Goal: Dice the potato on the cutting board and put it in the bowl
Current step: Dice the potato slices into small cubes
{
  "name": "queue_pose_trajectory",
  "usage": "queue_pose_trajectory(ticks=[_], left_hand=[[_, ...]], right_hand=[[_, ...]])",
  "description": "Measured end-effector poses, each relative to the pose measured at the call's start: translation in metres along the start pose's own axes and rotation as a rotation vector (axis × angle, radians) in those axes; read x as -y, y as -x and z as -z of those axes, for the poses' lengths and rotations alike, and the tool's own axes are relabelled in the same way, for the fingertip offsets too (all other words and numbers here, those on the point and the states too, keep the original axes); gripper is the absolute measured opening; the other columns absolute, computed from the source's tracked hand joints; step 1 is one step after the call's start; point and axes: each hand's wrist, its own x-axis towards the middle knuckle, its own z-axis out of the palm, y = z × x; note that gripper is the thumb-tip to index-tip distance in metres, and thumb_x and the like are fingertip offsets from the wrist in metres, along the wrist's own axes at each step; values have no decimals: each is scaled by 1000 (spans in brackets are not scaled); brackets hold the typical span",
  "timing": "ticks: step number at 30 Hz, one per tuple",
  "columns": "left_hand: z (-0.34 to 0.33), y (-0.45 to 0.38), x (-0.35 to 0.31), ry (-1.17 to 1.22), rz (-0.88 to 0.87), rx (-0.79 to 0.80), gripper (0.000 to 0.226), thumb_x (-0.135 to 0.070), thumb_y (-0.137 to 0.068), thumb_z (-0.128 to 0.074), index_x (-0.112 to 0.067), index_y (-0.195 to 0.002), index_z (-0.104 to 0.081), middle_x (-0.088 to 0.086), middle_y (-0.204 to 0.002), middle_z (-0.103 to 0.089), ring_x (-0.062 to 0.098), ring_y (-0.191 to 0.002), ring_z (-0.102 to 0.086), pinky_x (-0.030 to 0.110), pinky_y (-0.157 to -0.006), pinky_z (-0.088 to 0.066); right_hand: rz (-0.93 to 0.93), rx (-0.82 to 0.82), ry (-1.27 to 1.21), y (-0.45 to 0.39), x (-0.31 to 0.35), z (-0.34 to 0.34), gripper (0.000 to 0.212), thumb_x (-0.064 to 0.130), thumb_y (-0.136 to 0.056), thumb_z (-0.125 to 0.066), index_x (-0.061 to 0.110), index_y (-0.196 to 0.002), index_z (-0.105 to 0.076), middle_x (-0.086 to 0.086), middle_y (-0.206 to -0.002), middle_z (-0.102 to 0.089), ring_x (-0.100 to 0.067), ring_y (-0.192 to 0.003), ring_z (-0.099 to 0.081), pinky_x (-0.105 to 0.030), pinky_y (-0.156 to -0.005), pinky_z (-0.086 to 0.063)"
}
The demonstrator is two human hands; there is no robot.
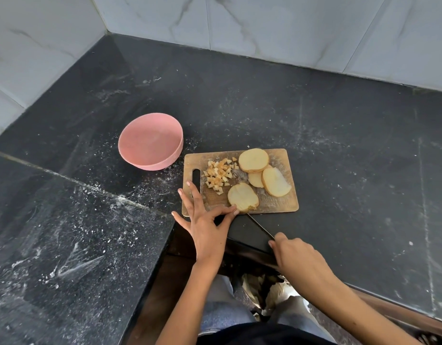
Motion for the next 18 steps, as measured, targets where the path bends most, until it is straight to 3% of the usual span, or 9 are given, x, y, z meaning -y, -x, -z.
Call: queue_pose_trajectory(ticks=[3,9,18], left_hand=[[1,1,-2,50,22,13,9,-34,-76,-78,-40,-81,-75,-6,-161,4,12,-146,23,29,-99,37],[2,2,-6,98,79,17,10,-31,-76,-81,-37,-83,-77,-9,-160,7,9,-144,25,45,-104,28],[6,-1,-10,137,178,17,11,-35,-70,-84,-35,-79,-77,-10,-161,5,4,-143,24,39,-103,29]], right_hand=[[26,-58,-57,5,3,9,30,39,-104,-22,17,-88,-34,2,-70,-39,-30,-76,-51,-35,-66,-39],[49,-101,-74,-25,23,18,31,38,-103,-25,16,-93,-45,-11,-100,-62,-33,-95,-59,-38,-74,-43],[66,-103,-5,-39,29,12,35,36,-104,-26,12,-107,-52,-12,-107,-63,-32,-99,-60,-35,-70,-37]])
